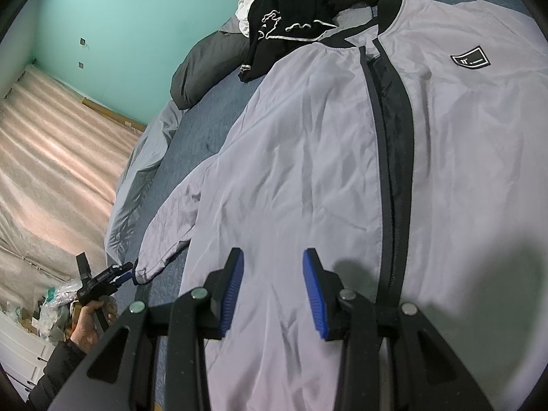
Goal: Fold clothes
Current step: 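Move the left tool to the black sleeve cuff and grasp it, then pull the grey sleeve outward across the bed with the left tool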
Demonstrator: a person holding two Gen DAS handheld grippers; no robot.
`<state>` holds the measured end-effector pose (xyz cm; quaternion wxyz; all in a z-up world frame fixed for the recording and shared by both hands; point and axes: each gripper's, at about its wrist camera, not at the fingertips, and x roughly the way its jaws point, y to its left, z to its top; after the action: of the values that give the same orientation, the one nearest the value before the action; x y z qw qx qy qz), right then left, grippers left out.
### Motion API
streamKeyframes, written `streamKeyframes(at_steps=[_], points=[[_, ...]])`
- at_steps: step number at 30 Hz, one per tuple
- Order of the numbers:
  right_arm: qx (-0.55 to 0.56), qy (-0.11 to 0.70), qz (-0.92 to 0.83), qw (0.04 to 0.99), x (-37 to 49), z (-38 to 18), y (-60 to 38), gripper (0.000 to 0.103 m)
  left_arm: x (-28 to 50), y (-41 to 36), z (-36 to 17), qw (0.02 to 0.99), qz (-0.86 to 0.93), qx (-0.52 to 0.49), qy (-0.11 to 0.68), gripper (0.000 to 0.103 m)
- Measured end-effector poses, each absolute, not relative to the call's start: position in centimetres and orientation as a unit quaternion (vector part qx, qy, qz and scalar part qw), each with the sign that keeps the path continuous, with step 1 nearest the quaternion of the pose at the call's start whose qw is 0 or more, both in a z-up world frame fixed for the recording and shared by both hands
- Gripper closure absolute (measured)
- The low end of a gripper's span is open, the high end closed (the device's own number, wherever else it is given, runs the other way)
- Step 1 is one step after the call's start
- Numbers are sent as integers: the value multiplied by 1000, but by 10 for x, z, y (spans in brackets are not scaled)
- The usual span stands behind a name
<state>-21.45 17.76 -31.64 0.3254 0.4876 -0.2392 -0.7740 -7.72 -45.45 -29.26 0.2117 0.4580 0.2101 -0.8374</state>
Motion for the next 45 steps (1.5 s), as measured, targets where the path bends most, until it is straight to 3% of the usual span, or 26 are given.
streamKeyframes(at_steps=[11,13,15,17,18,21,29,38,45], points=[[490,-237,-773,325,-214,-318,177,67,-70,-489,-307,231,-824,462,233,36],[491,-236,-772,326,-215,-319,176,67,-72,-485,-307,218,-828,463,230,53],[492,-235,-772,327,-214,-319,174,67,-74,-480,-305,213,-831,464,220,59],[493,-234,-772,327,-213,-320,173,67,-74,-476,-303,211,-834,465,210,73],[494,-234,-771,327,-213,-320,172,67,-73,-475,-300,210,-836,463,207,89],[494,-236,-770,327,-212,-321,172,67,-67,-473,-287,201,-840,458,208,96],[490,-242,-769,331,-211,-318,174,67,-37,-482,-257,200,-836,460,223,97],[492,-243,-767,333,-212,-318,172,67,-30,-476,-305,200,-786,537,230,97],[495,-241,-765,334,-213,-319,170,67,-27,-471,-278,214,-802,514,218,94]])
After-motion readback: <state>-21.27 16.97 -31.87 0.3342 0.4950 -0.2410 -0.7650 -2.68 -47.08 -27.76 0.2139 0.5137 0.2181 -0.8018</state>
